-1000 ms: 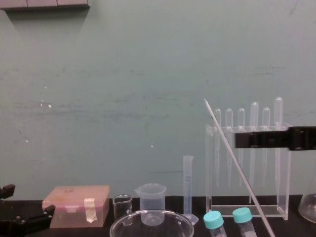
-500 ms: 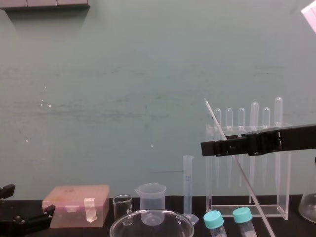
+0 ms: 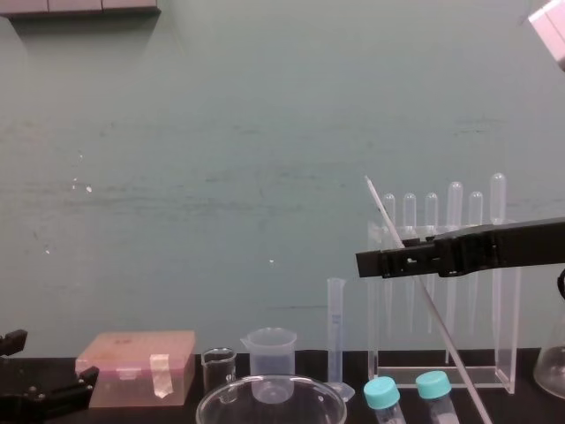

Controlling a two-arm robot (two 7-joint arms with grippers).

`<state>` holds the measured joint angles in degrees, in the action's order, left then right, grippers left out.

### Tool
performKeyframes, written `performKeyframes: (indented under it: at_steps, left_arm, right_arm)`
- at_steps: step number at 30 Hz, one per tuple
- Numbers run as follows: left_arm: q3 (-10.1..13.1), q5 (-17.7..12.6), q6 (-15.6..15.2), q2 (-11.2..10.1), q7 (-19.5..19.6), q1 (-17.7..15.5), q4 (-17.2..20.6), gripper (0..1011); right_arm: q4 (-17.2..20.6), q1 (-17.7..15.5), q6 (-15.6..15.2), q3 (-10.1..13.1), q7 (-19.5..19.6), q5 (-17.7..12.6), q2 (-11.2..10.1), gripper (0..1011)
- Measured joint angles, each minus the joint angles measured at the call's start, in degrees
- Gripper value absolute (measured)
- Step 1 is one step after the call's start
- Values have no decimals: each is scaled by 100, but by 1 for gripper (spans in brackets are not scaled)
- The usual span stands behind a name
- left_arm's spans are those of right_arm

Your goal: Hold the thermometer with one hand and immerse one end into the beaker, then reinsert it into the test tube rack.

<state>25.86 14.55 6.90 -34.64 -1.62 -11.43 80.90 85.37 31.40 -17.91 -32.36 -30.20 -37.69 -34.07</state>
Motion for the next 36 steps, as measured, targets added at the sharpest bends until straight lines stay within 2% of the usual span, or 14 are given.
performKeyframes:
  at_steps: [5,6,9,11,12,15,16,18,24,28,29,36]
  left_arm:
    - [0,0,0,0,0,0,0,1008]
    - [0,0,0,0,0,0,0,1008]
    - [0,0,0,0,0,0,0,1008]
    - [0,0,0,0,0,0,0,1008]
    - [0,0,0,0,0,0,0,1008]
    - [0,0,0,0,0,0,0,1008]
    - [0,0,0,0,0,0,0,1008]
    - [0,0,0,0,0,0,0,1008]
    - [0,0,0,0,0,0,0,1008]
    - [0,0,0,0,0,0,0,1008]
    - [0,0,0,0,0,0,0,1008]
    - [0,0,0,0,0,0,0,1008]
  right_arm:
    - [3,-7,-7,8,-1,-9,-2,820]
    - [3,-7,-7,8,-1,-9,-2,820]
    - [3,-10,-11,11,-2,-13,-3,707]
    - [5,-11,-13,13,-2,-16,-4,669]
    - [6,-12,-14,14,-2,-18,-5,609]
    - [8,-13,-15,15,-2,-22,-6,549]
    - [8,-14,-16,16,-2,-23,-6,486]
    - [9,-15,-17,17,-2,-24,-7,447]
    - [10,-18,-20,20,-2,-29,-8,224]
    - [10,-19,-21,21,-2,-30,-8,136]
    - [10,-20,-21,21,-4,-32,-8,77]
    - [15,-26,-20,23,-4,-33,-9,57]
